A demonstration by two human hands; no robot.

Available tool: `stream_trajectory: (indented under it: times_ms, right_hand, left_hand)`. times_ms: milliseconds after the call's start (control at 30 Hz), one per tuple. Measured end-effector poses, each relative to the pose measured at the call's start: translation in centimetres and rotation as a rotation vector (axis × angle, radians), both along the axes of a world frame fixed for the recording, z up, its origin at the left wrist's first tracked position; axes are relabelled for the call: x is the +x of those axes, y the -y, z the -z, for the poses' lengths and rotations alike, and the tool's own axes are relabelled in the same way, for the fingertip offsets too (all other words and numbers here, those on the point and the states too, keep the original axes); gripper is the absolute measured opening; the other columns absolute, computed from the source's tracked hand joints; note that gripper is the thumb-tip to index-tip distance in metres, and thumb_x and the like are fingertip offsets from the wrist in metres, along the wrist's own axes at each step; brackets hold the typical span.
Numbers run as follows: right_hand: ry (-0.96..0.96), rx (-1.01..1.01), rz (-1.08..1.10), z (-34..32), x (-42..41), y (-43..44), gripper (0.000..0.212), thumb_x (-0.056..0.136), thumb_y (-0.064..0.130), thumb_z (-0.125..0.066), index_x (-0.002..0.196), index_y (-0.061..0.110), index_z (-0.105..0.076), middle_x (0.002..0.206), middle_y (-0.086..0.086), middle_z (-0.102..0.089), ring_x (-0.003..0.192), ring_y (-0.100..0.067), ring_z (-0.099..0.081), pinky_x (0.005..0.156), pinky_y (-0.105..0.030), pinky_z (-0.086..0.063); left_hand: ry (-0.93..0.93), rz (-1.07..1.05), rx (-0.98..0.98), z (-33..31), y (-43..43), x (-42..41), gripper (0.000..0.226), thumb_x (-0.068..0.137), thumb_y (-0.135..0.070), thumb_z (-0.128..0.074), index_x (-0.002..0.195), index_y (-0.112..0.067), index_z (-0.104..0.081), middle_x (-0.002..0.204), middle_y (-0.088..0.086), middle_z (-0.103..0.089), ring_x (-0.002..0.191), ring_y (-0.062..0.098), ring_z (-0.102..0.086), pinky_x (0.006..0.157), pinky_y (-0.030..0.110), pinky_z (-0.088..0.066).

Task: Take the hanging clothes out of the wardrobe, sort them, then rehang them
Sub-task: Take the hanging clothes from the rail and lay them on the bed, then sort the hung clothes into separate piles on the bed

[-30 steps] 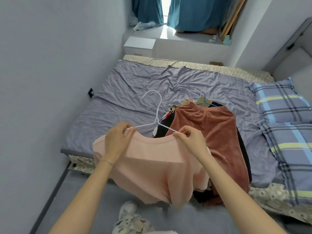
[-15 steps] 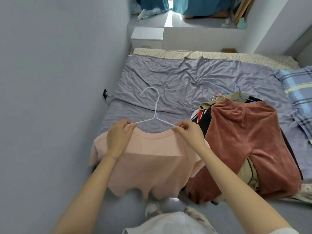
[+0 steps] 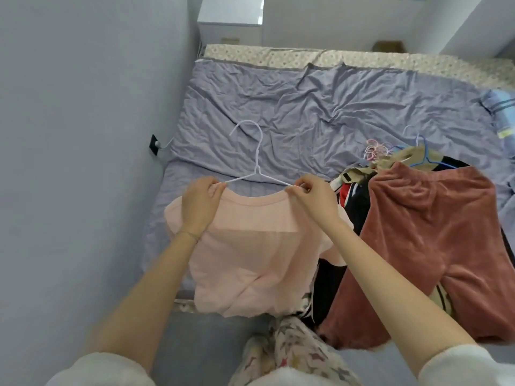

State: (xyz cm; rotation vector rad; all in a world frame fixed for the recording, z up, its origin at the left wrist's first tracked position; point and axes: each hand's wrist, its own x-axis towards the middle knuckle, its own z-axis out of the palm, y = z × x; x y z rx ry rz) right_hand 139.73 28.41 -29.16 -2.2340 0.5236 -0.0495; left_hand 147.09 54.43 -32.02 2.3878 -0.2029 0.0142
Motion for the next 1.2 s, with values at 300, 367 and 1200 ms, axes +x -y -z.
stream_trajectory:
  times_ms: [300,367,1200]
  right_hand:
    - [-0.189,0.029,0.013,18.5,13.8,5.3,0.010,0.089,0.032,-0.066,0.086,0.024,-0.064,0.079,0.008,-0.061,0.080,-0.012,-0.058,0.068,-0.028,-0.043]
    - [-0.225,0.008,-0.016,21.9,15.7,6.1,0.013,0.091,0.031,-0.063,0.092,0.018,-0.066,0.085,0.003,-0.063,0.085,-0.016,-0.060,0.074,-0.034,-0.046]
    - [-0.046,-0.163,0.058,11.2,-0.3,-0.1,0.047,0.093,0.021,-0.061,0.139,0.011,-0.052,0.136,-0.007,-0.057,0.127,-0.025,-0.049,0.109,-0.038,-0.036]
  left_hand:
    - [-0.106,0.101,0.397,17.3,6.7,14.1,0.034,0.103,-0.035,-0.042,0.087,-0.008,-0.055,0.091,0.012,-0.062,0.088,0.034,-0.056,0.082,0.046,-0.039]
    - [-0.120,0.145,0.465,20.2,7.5,16.0,0.034,0.104,-0.036,-0.039,0.088,-0.009,-0.054,0.093,0.011,-0.061,0.091,0.032,-0.056,0.084,0.043,-0.037]
    - [-0.110,0.311,0.037,9.9,4.0,2.2,0.041,0.099,-0.017,-0.053,0.140,-0.009,-0.049,0.149,0.010,-0.044,0.142,0.028,-0.035,0.115,0.051,-0.025]
